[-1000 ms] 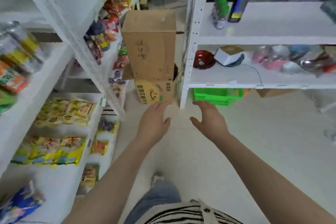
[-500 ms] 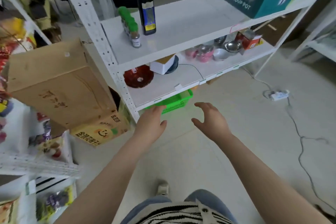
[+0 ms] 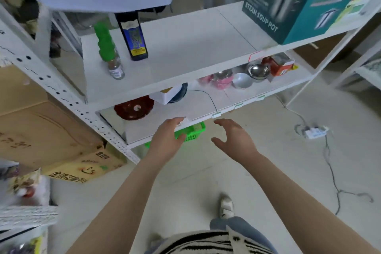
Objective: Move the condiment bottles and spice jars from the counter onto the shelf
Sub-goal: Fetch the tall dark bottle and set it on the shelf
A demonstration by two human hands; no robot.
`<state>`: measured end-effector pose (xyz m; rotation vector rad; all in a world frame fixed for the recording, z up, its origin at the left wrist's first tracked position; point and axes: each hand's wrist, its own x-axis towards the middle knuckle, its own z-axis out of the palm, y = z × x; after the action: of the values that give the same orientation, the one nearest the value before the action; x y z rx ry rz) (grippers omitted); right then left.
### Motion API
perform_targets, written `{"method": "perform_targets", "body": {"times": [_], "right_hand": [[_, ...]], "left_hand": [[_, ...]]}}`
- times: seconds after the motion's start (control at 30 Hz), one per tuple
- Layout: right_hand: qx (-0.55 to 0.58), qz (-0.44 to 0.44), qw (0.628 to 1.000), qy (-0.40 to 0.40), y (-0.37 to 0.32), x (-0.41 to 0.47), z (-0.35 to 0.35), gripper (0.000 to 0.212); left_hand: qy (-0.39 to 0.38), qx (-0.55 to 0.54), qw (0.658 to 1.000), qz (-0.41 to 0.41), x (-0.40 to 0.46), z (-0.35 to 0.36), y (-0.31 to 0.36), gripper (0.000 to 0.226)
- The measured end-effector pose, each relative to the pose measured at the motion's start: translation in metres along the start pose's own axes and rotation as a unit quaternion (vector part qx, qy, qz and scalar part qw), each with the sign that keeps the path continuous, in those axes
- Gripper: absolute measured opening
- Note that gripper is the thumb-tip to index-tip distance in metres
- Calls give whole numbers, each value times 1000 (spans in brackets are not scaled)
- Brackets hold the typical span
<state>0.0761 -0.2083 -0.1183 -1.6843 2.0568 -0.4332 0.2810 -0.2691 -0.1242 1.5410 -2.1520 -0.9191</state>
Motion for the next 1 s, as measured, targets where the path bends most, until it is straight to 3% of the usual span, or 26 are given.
{"method": "perform_targets", "body": {"times": [0.2,0.5,0.83,1.0], "right_hand": [[6,-94,994,-51,20,79,-47,55],[67,-190,976,-84,-18,194,-53,53],[116,-216,963,-115,-70,309,-30,57],[153,-228,953,-124,-97,360,-2,66]], "left_hand": [[107,-43,990,-81,53,-13,36,45],[225,-92,960,-136,135,-57,31,51],[307,-184,923,-144,238,-124,-19,87],[371,-167,909,-90,265,-127,-32,72]]}}
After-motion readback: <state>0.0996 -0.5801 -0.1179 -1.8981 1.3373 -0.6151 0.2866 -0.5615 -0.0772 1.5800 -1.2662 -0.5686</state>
